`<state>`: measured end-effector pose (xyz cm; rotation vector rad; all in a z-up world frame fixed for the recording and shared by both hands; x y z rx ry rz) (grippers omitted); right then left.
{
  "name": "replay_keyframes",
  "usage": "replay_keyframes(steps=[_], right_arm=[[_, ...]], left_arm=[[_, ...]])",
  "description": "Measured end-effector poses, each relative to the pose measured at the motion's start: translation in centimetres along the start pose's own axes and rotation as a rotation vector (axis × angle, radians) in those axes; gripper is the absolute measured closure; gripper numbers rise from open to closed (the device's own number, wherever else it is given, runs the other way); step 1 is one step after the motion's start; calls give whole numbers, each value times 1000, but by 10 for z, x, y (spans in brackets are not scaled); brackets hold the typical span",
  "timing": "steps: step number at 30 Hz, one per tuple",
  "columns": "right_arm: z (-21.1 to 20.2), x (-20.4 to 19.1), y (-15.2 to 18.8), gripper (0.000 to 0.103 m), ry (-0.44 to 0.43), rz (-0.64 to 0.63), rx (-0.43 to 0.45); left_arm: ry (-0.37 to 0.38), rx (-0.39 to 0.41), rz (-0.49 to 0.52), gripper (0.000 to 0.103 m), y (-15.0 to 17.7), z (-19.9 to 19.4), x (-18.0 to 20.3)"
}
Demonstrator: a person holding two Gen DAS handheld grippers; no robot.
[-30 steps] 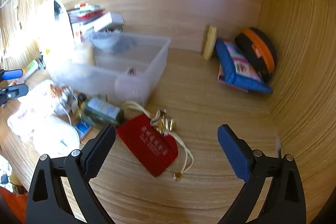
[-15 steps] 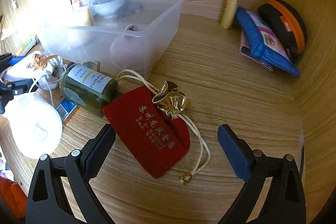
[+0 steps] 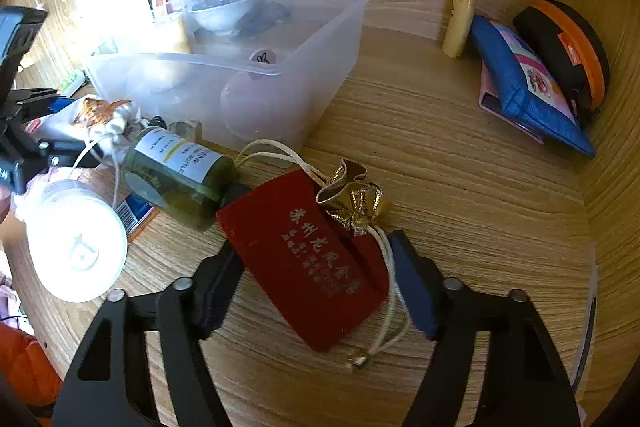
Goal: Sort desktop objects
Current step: 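Grasp the red velvet pouch with the right gripper while the left grasps the white cloth pouch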
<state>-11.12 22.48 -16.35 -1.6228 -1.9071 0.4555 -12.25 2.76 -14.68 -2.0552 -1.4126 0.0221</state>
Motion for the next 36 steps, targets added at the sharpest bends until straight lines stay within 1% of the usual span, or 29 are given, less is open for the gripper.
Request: replay_keyframes(steps=[1,2,4,5,6,7,9,10,12,15,19,29,33,34,36], right_arm=[[-1,0,1,41,-2,0,4],[-2,0,1,42,-5,0,8],[-3,0,2,48,-7,-2,13],[-4,1,2,49,-12,-2,15],[-4,1,2,51,-15,0,16],[-6,1,1,54,-22,6,20],[-8,2,0,58,-31,15,27],[-10,3,-1,59,-37,20,33],[-14,3,-1,60,-41,29,49],[-18,3,-1,61,-47,39,66],[-26,2,-3,62,-56,55,89],[-42,1,-16,62,-85,86,142],[-50,1,-24,62,-92,89,164],[-52,1,-27,62,-90,87,172],[-55,2,-30,62,-89,84,183]], left_arm=[[5,5,-5,22,1,0,0],[10,6,-9,26,1,-1,-1],[21,13,-17,34,2,-3,-2],[28,12,-16,37,3,-5,-1],[30,12,-12,43,3,-7,0],[31,11,-5,45,3,-9,1],[27,12,13,56,2,-16,5],[24,11,22,61,2,-19,7],[16,6,38,67,3,-27,10],[1,2,43,73,3,-34,11],[11,17,15,81,3,-49,8],[29,100,-34,87,-5,-81,0],[70,130,-40,93,-8,-88,3],[89,139,-42,97,-9,-89,4],[130,162,-45,99,-13,-94,8]])
Point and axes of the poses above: each gripper's, at about its wrist camera, not at the fingertips, and z roughly the way its jaws point, x to its right, y to its underside, the point moved 7 cm from there along z, roughly the way its jaws point, and after that the axes turned 15 degrees about y, right-handed, at the moved point
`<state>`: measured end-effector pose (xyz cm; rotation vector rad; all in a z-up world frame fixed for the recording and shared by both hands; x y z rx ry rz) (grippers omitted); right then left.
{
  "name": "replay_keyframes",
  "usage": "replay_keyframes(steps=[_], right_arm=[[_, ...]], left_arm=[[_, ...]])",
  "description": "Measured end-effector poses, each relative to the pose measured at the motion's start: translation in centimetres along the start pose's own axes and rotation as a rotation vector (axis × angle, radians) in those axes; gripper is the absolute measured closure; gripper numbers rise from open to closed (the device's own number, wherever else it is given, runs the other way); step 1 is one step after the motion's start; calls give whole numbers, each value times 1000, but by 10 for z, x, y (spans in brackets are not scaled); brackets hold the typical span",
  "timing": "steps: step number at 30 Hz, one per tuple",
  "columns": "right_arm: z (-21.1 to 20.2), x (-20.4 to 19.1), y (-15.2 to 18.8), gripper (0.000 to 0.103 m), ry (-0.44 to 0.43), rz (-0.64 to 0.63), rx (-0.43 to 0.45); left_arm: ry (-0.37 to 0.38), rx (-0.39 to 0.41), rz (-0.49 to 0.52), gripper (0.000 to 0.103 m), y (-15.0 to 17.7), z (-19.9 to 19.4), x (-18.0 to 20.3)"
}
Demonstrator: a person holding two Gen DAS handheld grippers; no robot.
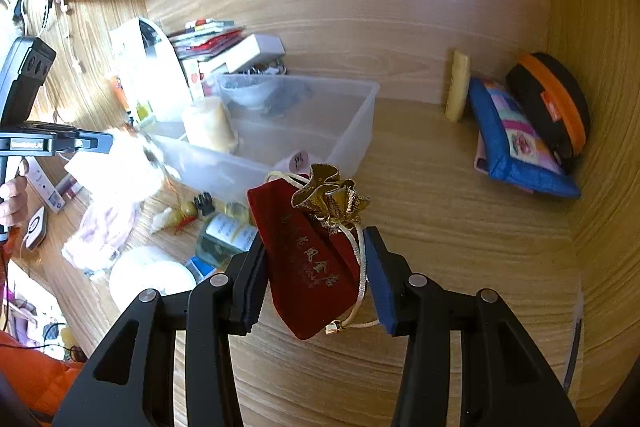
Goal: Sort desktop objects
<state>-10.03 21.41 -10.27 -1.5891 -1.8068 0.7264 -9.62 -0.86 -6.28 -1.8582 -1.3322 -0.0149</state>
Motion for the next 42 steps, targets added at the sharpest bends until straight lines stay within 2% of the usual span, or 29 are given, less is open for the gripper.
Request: replay_keyframes(steps=[3,6,8,10,12,14,18,21,24,29,32,36,42], right_arm=[[-3,-2,-7,62,-3,-1,15],[-4,-7,-10,62,-11,-8,15],[-4,-11,-10,62,-12,-18,15],[-4,-15,-10,62,-15,-30,15],[-4,-18,-10,62,-18,-34,16],[-4,-21,-12,62,-23,-34,20],[-8,-25,-19,62,-35,-31,36],[-16,-26,-26,62,-43,-22,61],[-26,-27,-33,62,-44,-19,96],[-30,-27,-44,61,-56,-7,120],[-25,-30,-44,61,-67,-1,114],[-20,-41,-39,61,-92,-14,95],[-17,-42,-36,61,-86,-38,96]], left_arm=[[-15,14,36,99,-3,0,7],[-28,-20,48,98,2,6,9],[-36,-44,66,93,7,9,8],[-52,-66,79,73,15,13,9],[-56,-67,102,59,20,13,12],[-88,-55,148,52,23,11,20],[-135,-31,212,28,26,4,28],[-136,-30,206,23,35,-2,25],[-154,-38,169,12,52,-4,14],[-151,-122,49,10,91,13,-5],[-241,-117,65,6,99,17,-12],[-240,-122,56,3,103,13,-19],[-293,-110,-11,3,107,-9,-46]])
Point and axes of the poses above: each gripper's, at about its wrist camera, not at the fingertips, and z roughly the way its jaws point, x to its right, y to its underside, the point moved 7 cm from there along z, roughly the way its jaws point, and after that the axes turned 15 degrees about y, right-handed, at the moved point
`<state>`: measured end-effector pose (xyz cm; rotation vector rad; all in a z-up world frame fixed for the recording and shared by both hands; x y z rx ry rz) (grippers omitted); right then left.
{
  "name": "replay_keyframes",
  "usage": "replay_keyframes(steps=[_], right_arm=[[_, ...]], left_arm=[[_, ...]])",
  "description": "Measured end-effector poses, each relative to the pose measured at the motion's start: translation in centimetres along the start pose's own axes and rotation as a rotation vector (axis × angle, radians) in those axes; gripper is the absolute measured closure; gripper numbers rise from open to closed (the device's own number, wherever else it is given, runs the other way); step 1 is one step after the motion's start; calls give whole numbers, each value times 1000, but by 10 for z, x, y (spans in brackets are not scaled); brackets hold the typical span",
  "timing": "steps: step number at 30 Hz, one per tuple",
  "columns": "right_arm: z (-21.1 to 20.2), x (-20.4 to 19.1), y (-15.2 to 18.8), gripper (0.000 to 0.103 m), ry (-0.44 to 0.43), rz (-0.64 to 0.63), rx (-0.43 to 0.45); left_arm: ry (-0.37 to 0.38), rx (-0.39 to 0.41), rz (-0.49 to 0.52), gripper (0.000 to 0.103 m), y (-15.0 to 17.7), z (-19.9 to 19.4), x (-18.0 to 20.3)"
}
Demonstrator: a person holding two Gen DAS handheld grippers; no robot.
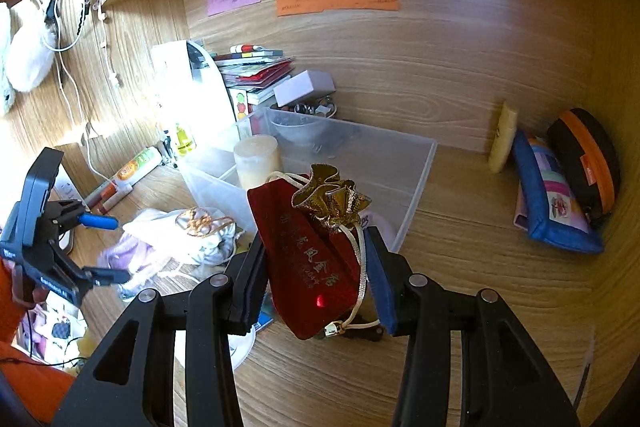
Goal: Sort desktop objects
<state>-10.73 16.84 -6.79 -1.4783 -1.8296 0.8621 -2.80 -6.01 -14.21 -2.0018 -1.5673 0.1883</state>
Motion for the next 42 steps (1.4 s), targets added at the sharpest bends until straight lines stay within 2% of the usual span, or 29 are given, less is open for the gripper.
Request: replay_keyframes(steps=[2,5,7,12,15,17,18,19,22,27,32,38,39,40,42], right_arm=[[0,4,-3,61,0,5,6],[2,10,-13,61,7,16,22],[4,14,-23,61,10,23,33],[13,16,-42,61,5,25,47],[21,13,-50,60,-3,11,44],[28,10,-53,60,-7,-5,35],[32,8,-54,60,-9,-11,28],[39,6,-55,59,-15,-17,17],[55,3,-54,59,-27,-19,-14],[75,1,-44,59,-44,-4,-67],[84,2,-38,59,-50,0,-95],[93,0,-32,59,-52,-2,-131],[94,0,-31,59,-47,-5,-133],[94,-1,-31,59,-41,-9,-133],[95,-2,-30,59,-34,-13,-134]], left_arm=[[11,4,-50,3,-3,-2,-8],[100,-9,-113,3,-6,1,-4],[117,-34,-114,3,-11,10,2],[20,-136,-52,3,-16,40,5],[-25,-139,-40,3,-22,48,2],[-24,-119,-42,7,-26,49,1],[-26,-104,-41,13,-27,48,1],[-30,-84,-40,25,-29,46,1],[-32,-48,-63,36,-30,39,-2],[-52,9,-140,41,-25,25,-16],[-81,107,-233,44,-33,0,-43],[-76,219,-231,49,-61,-33,-43],[-67,230,-224,57,-66,-37,-40],[-58,241,-214,74,-75,-39,-38],[14,238,-205,79,-92,-37,-32]])
Point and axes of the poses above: each gripper's, at about its wrist camera, not at the fingertips, and z roughly the way its jaws point, x to its right, y to its underside, the point moved 7 cm from there along z, roughly the way its jaws point, and after that the axes turned 15 degrees about y, right-handed, at the moved point
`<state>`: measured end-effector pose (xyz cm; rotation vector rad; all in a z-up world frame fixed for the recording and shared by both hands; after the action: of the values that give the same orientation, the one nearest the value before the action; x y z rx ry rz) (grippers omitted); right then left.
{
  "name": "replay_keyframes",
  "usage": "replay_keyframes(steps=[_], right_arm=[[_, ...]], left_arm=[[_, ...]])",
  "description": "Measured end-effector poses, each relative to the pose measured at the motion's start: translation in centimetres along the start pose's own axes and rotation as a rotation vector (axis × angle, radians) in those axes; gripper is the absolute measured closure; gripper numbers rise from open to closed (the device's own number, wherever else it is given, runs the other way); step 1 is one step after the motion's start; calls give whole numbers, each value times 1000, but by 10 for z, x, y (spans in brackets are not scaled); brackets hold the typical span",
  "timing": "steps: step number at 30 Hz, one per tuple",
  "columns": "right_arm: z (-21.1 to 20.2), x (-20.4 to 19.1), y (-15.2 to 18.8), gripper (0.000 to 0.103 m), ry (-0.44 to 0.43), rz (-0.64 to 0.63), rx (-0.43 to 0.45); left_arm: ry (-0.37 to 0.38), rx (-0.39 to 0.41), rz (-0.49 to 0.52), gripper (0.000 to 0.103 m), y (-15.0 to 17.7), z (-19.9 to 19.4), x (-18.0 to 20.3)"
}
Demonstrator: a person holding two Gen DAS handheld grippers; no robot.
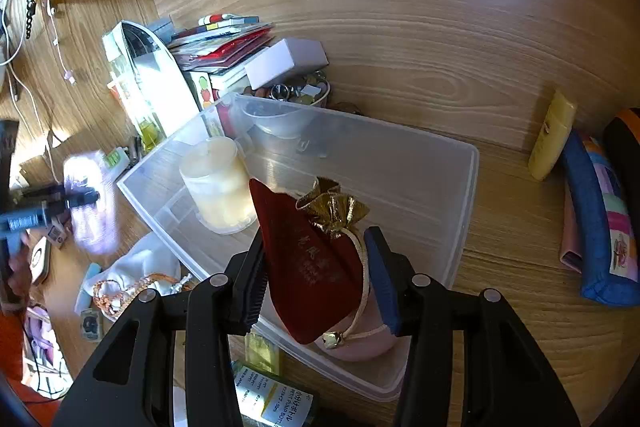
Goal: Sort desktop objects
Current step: 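Drop the red pouch into the bin while the left gripper drops the pink rope bag in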
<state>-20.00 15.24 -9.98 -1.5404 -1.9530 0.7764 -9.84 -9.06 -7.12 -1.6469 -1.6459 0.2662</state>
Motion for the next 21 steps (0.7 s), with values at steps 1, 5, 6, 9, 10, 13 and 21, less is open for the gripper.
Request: replay_keyframes(steps=[1,5,6,9,10,13,21], right_arm=[[1,-1,0,59,0,-3,0],[1,-2,2,59,5,-15,-3],[2,-2,3,59,6,-17,-6],[3,-2,5,59,20,-30,-8],[3,-2,6,59,24,-34,-8],[2,-2,6,59,13,-29,-10],[-5,1,2,40,29,-15,18]], left_arm=[[31,6,3,81,-6,2,6],[35,3,73,83,-26,22,28],[33,1,77,83,-28,24,30],[26,11,75,84,-33,29,26],[32,24,67,84,-35,25,26],[34,53,53,84,-40,18,22],[54,137,115,84,-67,-8,41]])
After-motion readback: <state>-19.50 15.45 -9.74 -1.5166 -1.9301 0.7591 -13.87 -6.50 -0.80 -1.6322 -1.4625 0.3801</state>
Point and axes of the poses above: each gripper's, at about its wrist camera, not at the fingertips, and z roughly the way its jaws point, x to its right, y to its underside, the point moved 7 cm from there along z, roughly the way its jaws point, and after that the axes turned 15 degrees about y, right-handed, at the moved point
